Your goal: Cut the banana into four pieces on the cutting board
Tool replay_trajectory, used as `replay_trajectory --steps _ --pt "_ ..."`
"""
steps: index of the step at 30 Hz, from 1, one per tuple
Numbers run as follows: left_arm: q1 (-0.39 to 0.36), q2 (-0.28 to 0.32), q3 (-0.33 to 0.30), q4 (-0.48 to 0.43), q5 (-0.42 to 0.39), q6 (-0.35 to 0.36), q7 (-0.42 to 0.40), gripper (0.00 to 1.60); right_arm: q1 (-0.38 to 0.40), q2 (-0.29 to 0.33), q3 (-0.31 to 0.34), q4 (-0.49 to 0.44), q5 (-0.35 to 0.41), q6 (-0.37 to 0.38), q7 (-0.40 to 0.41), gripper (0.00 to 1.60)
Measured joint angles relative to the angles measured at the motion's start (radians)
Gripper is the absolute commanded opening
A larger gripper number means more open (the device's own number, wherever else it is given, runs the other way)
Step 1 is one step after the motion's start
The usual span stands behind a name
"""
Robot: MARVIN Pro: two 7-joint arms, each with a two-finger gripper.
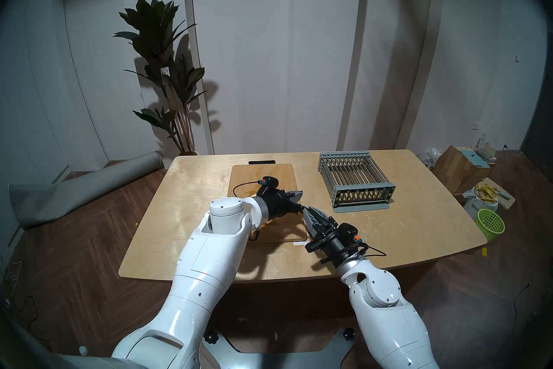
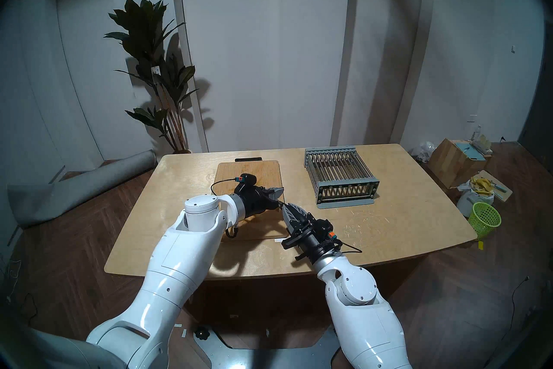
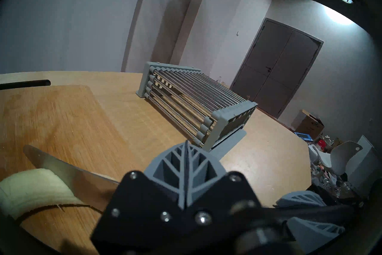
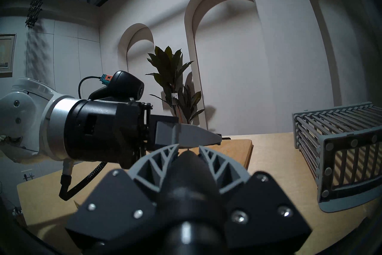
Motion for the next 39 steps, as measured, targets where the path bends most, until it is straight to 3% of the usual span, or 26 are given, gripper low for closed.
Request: replay_trajectory --steps 24,30,39 --pt "-0.001 0.037 -0.033 0.062 -0.005 -0.042 -0.042 0.00 0.003 0.000 -0.008 0.028 -0.037 0.004 -0.020 0.00" --pt "0.009 0.037 -0.083 0.063 -0.040 -0.029 -0.035 0.00 0.013 0.006 -0.010 0.026 -0.053 0.011 -0.020 0.00" --pt "0.005 0.039 -0.183 -0.020 -0.118 0.003 -0.050 0.00 0.046 0.064 -0.016 0.014 -0.110 0.045 0.021 0.00"
